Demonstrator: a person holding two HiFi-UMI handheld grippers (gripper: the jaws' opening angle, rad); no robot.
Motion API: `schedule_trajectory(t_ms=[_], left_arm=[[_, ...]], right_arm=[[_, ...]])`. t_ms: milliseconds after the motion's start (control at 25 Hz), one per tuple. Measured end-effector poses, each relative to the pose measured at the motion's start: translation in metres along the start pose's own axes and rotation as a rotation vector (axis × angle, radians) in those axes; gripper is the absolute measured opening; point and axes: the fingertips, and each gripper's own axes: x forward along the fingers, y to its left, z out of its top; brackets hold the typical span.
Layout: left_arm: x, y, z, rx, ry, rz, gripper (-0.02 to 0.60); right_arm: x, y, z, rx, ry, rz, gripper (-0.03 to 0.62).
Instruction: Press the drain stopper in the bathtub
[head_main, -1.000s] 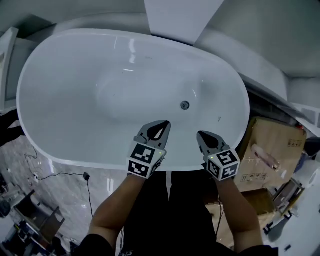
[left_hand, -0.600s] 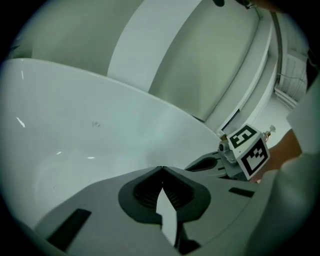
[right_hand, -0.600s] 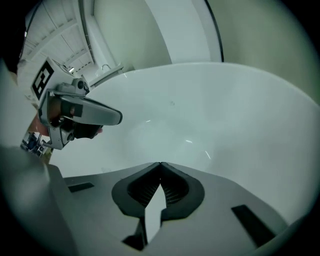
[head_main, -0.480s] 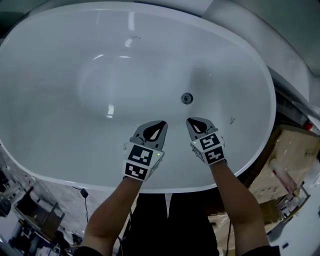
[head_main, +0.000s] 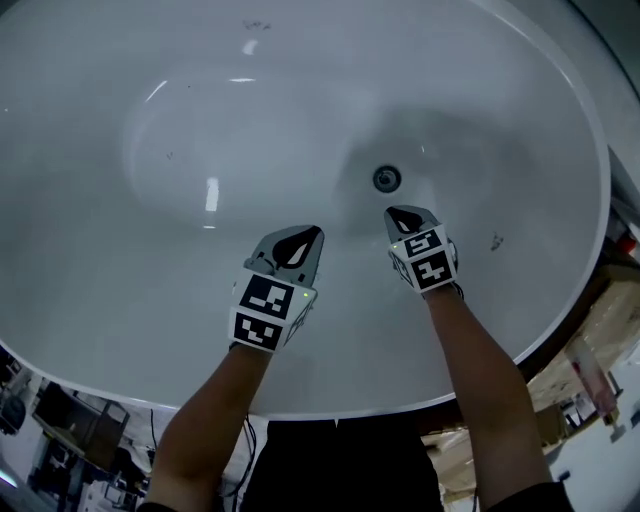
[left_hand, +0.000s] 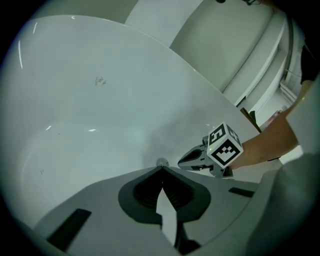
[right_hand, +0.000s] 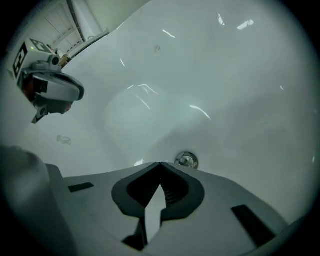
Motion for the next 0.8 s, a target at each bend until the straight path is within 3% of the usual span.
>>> schedule_trajectory(t_ms=[320,560,800], left_arm=[[0.054,0.03,-0.014,-0.009,0.038,0.014,0.011],[0.088,0.043,-0.029,-0.081,0.074,0.003,0.011],[0.095,0.045,-0.031,-0.105,0.063,0.008,0.011]], right_arm=[[0.056,-0.04,-0.01,0.018,0.056,-0.036,0.014],[0.091,-0.066,-0.017,-0.084,0.117,-0.106,0.014],[0.106,-0.072,-0.023,-0.11,0.15,-0.13,0.014]])
